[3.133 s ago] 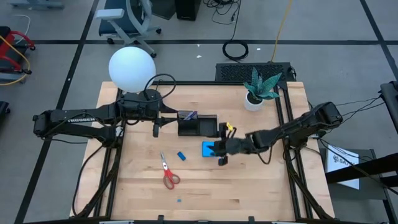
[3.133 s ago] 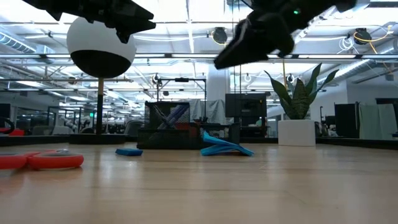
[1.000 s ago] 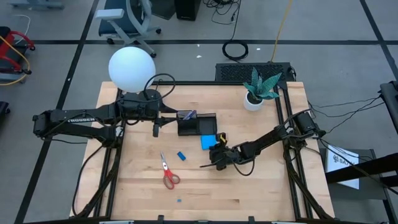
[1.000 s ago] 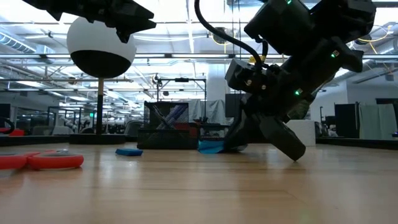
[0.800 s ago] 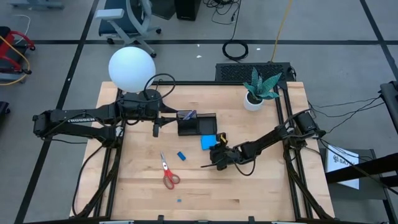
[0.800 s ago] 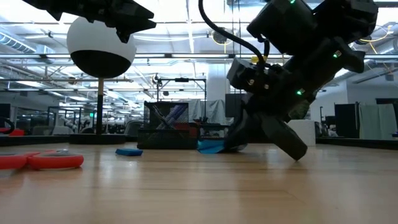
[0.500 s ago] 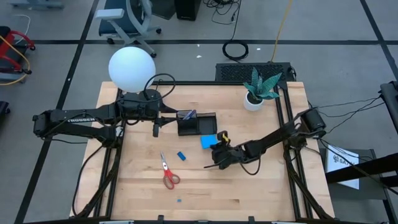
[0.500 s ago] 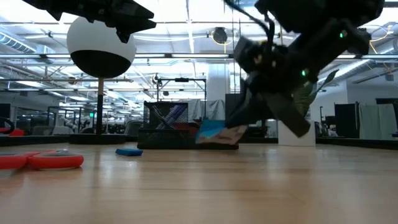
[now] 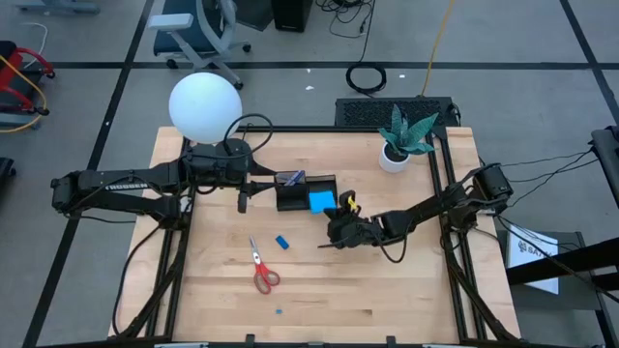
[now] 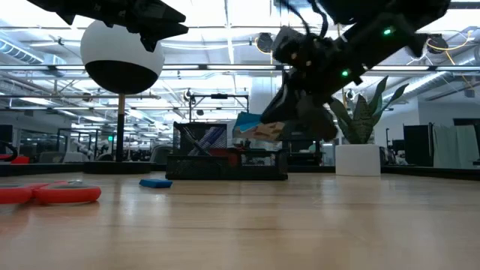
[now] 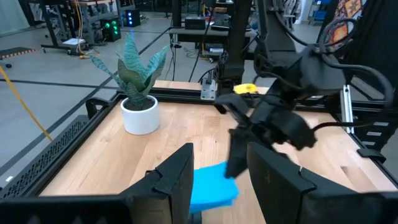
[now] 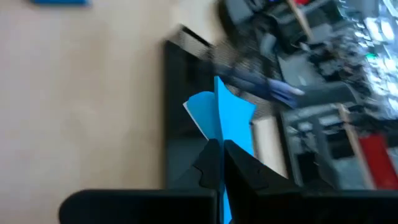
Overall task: Pick and place office supplies into organizer
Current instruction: Put the blue sticky note pad into the black mesh organizer
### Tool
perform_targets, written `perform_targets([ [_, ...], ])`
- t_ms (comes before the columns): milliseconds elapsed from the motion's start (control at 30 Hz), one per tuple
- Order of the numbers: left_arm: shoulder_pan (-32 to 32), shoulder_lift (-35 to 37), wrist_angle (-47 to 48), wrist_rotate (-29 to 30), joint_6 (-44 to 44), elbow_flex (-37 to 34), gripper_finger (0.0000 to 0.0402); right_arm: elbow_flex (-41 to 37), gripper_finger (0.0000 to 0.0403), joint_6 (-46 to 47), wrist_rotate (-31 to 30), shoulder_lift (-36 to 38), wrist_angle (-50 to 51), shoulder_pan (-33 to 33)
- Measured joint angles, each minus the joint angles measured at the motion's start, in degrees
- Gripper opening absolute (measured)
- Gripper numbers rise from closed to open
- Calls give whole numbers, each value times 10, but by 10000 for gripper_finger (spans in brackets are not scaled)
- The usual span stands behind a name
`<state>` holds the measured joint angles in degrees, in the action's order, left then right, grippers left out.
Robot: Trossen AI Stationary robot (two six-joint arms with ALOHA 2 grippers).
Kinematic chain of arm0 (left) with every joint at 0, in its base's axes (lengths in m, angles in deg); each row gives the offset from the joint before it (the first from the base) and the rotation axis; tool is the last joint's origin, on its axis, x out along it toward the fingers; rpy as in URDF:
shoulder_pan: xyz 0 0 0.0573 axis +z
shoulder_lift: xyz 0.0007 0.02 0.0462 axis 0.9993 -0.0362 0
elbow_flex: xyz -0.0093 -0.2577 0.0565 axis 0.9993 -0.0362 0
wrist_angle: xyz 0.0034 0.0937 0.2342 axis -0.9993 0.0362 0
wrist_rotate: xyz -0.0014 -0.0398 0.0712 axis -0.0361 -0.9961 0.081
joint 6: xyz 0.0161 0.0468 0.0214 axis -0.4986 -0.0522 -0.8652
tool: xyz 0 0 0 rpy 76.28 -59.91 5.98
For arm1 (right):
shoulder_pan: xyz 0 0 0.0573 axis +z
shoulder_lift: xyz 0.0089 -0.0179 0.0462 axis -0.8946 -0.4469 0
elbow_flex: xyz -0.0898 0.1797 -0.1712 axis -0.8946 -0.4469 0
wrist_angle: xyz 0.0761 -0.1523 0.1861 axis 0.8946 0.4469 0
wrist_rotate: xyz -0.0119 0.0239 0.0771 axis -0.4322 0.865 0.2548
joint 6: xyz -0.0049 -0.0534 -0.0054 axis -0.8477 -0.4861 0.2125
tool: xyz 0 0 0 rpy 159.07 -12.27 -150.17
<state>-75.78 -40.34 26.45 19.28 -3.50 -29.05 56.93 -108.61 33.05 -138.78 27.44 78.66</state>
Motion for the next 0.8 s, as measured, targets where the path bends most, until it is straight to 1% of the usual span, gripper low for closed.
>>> perform_targets([
  [33, 0, 0, 0, 0, 0, 0, 159, 0, 0, -5, -8, 0, -3, -7],
  [233, 0, 0, 0, 0, 0, 0, 159, 0, 0, -17, -6, -10, -21, -65],
  [400, 0, 0, 0, 0, 0, 0, 159, 0, 0, 2, 44, -36, -25, -100],
  [600, 0, 0, 0, 0, 0, 0, 159, 1, 0, -2, 55, -65, -63, -108],
  [800, 0, 0, 0, 0, 0, 0, 159, 1, 3, 0, 69, -66, -74, -107],
])
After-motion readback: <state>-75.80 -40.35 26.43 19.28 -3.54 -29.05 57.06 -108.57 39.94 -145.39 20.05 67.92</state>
